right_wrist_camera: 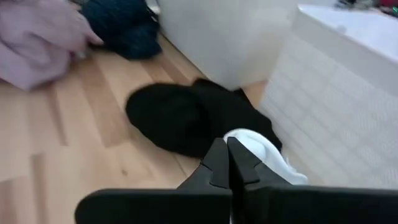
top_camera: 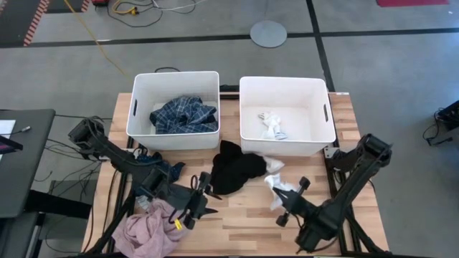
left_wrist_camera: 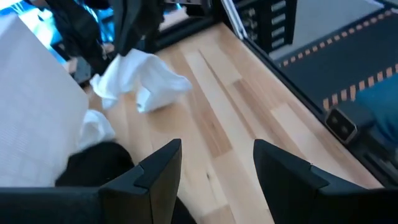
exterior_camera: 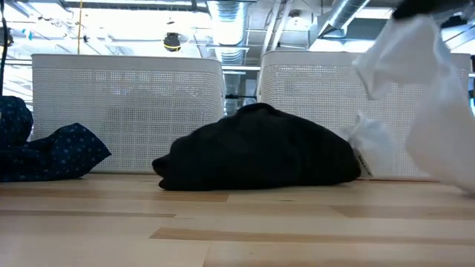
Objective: Sort clothes
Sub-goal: Put the white socks into the right laundry bin
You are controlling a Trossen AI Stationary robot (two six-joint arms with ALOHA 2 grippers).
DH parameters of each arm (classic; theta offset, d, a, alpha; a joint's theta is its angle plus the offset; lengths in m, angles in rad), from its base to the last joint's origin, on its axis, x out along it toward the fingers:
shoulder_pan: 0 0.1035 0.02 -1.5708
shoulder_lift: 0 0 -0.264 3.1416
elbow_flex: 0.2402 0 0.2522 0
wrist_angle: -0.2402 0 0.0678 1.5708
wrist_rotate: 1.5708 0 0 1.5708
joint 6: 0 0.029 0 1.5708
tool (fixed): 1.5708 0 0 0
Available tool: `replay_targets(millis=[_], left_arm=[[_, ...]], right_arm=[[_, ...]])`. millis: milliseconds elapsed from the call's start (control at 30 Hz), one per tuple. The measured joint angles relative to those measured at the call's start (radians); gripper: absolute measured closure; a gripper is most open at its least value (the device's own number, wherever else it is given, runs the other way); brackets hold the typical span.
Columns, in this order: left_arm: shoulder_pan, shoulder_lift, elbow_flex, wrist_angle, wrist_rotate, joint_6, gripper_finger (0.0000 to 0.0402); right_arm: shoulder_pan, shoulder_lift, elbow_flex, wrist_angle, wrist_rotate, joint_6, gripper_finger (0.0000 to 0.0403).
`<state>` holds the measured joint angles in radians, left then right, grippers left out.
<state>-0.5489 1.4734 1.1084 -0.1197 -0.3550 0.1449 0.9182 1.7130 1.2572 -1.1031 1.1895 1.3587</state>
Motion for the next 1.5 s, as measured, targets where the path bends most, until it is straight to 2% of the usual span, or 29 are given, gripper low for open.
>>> replay_targets(millis=[267, 500, 667, 800, 933, 1133, 1400, 1500], left_arm=[[0.044, 0.000, 0.000, 0.086, 0.039, 0.026, 0.0203], [0.074, 0.014, 0.000, 0.176, 0.061, 0.046, 0.0170], [0.105, 0.131, 0.001, 0.314, 0.113, 0.044, 0.0142], [0.125, 0.229, -0.001, 0.422, 0.107, 0.052, 0.0129], [0.163, 0.294, 0.000, 0.542, 0.065, 0.041, 0.0127], [0.232, 0.373, 0.000, 0.667, 0.067, 0.027, 0.0126], [0.302, 0.481, 0.047, 0.773, 0.268, 0.024, 0.0126], [0.303, 0.530, 0.100, 0.781, 0.294, 0.040, 0.0126]], right_arm=[[0.017, -0.075, 0.000, 0.231, 0.050, -0.319, 0.0403], [0.016, -0.121, 0.000, 0.373, 0.050, -0.535, 0.0403], [0.016, -0.130, 0.000, 0.394, 0.049, -0.575, 0.0403], [0.024, -0.130, 0.000, 0.402, 0.021, -0.574, 0.0403], [0.051, -0.130, 0.000, 0.416, -0.001, -0.574, 0.0403], [0.087, -0.130, 0.000, 0.451, -0.009, -0.581, 0.0403], [0.096, -0.130, 0.000, 0.536, -0.016, -0.631, 0.0403], [0.088, -0.130, 0.000, 0.608, -0.031, -0.707, 0.0403]])
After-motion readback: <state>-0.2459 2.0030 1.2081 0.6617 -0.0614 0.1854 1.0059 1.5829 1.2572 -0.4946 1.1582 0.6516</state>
